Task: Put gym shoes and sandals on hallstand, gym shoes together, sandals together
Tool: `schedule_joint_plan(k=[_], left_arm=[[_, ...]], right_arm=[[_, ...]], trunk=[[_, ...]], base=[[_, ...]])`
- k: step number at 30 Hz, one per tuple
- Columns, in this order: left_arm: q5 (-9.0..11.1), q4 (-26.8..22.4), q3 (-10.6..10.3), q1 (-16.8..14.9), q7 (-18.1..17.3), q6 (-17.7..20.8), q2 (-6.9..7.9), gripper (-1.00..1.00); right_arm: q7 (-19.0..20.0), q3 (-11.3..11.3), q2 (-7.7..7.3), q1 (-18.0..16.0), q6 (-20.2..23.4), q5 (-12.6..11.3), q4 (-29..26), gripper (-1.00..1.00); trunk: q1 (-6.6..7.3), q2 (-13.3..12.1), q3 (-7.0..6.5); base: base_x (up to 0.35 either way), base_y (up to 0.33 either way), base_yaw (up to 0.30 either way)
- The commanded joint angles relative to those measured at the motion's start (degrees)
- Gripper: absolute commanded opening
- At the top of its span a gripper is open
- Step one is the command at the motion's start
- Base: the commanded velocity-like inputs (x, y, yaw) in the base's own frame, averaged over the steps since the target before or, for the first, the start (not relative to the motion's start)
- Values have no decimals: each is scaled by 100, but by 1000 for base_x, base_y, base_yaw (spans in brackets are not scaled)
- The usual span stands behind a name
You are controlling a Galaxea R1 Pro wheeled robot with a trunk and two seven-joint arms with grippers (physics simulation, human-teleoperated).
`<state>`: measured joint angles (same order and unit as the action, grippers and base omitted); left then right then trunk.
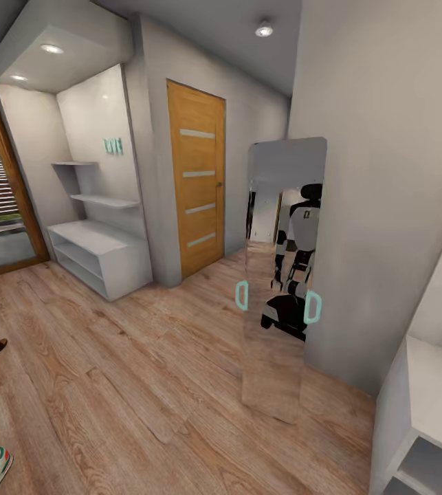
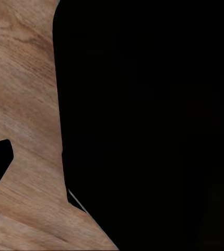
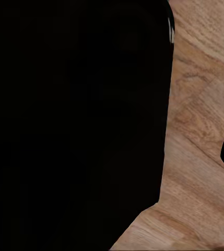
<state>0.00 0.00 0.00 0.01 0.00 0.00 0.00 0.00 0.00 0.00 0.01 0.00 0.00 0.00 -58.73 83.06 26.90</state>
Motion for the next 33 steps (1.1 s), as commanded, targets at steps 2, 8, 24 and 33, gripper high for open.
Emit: schedule_joint_plan(k=[2,8,24,33], left_arm=[[-9,-9,-9,-3,-18,0,-9,100],[-9,-9,-9,-4,-18,0,-9,100],[6,-67,-3,-8,-18,0,-8,100],[19,-82,-13,-6,-18,-5,-9,100]], right_arm=[[-2,8,33,-18,-9,18,-33,100],[-9,8,123,-18,-9,20,-88,100],[-22,9,299,-41,-16,26,-356,100],[-26,-2,248,-44,-26,19,-394,100]], trunk=[[0,2,3],[0,2,3],[0,2,3],[0,2,3]], base=[[0,0,0],[0,0,0],[0,0,0],[0,0,0]])
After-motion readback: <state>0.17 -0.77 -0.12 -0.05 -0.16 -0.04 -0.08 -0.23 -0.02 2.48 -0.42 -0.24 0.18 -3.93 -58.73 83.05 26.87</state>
